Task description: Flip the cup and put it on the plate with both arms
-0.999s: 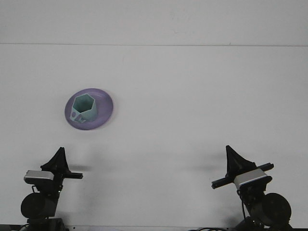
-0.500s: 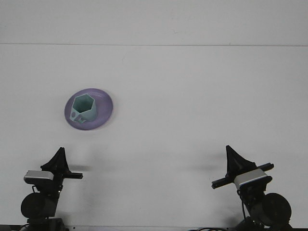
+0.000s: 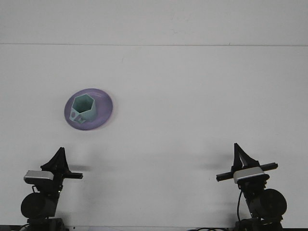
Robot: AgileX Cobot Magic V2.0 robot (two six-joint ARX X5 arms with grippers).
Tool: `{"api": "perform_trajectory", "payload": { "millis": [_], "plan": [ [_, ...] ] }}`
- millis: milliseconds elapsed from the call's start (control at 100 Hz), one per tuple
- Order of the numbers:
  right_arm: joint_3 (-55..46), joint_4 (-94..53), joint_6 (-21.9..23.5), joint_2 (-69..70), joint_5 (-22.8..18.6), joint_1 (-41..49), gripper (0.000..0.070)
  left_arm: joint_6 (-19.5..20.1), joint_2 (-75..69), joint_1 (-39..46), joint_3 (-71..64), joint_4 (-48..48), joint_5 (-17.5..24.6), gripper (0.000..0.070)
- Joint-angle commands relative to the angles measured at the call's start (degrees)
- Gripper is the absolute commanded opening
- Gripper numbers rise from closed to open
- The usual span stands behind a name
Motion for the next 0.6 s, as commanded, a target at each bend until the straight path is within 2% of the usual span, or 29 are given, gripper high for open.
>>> {"api": "perform_trajectory", "payload": {
  "millis": [0,90,280,420,590],
  "plan": [
    [-2.5,0.8,-0.8,-2.8,-3.0,-3.2,0.0,-0.4,0.0,0.1,-1.2,0.5,0.1,0.0015],
    [-6.6,1.0,-0.6,-7.3,-3.0,-5.9,0.0,-0.4,0.0,0.1,-1.2,0.5,0.1,0.0015],
    [-11.3,3.3,-0.5,-7.0,-3.1,-7.7,0.0,-0.4,0.0,0.1,-1.1,0.5,0.1,0.0015],
    [-11.4,3.5,-0.6,-7.0,-4.6,-7.6,0.0,-0.4,0.0,0.1,-1.1,0.5,0.1,0.0015],
    [-11.4,6.0,-0.6,-7.0,-4.3,-7.6,0.0,-0.4,0.0,0.1,-1.1,0.5,0.1,0.0015]
  ]
}}
